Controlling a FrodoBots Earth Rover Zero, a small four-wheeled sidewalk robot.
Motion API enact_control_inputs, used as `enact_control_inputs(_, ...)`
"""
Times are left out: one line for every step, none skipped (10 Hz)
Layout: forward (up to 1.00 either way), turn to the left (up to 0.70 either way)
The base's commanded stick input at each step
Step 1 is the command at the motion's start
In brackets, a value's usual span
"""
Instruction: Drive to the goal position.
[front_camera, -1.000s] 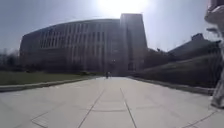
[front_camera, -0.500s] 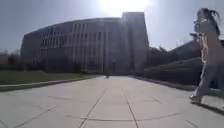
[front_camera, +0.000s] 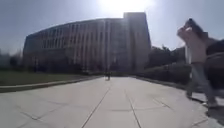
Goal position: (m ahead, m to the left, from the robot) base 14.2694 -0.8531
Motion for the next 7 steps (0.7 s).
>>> enact_control_inputs(0.7,0.14)
enact_control_inputs(0.7,0.06)
enact_control_inputs(0.7,0.0)
enact_control_inputs(0.7,0.0)
enact_control_inputs(0.7,0.0)
enact_control_inputs(0.7,0.0)
enact_control_inputs(0.7,0.0)
